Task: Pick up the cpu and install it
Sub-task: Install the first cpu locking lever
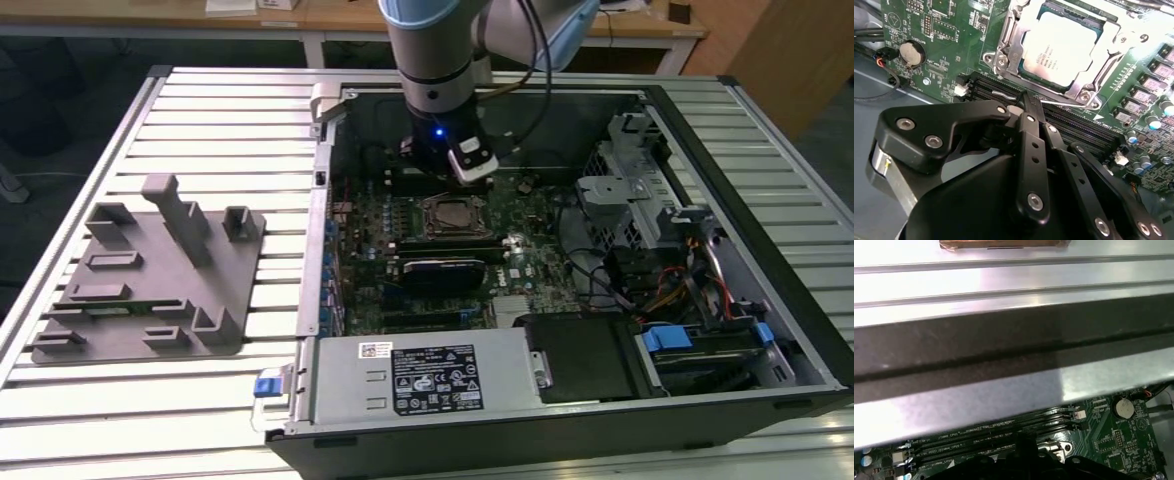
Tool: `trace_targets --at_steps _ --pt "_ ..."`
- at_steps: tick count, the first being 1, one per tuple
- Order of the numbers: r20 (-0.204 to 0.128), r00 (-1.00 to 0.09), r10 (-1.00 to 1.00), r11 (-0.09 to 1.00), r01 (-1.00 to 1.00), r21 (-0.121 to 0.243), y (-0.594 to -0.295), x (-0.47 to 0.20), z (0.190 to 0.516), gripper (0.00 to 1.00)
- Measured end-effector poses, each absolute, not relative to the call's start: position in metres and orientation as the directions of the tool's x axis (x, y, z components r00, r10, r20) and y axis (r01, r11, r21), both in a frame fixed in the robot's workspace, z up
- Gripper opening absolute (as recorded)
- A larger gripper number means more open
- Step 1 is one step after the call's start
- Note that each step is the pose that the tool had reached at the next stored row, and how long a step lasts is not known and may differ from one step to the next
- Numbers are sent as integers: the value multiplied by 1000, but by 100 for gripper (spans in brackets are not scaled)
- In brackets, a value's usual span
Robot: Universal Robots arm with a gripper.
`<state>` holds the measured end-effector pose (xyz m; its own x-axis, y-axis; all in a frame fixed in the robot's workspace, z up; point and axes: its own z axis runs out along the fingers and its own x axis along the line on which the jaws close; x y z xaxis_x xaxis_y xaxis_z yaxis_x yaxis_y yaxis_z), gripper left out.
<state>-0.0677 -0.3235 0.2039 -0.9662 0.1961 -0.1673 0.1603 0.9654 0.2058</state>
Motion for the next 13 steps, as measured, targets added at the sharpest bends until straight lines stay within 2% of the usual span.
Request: trace_targets --at_steps 8,13 --pt "-167 -965 202 964 166 206 -321 -70 202 11" --pt "-167 -948 272 950 236 206 -321 -70 200 11"
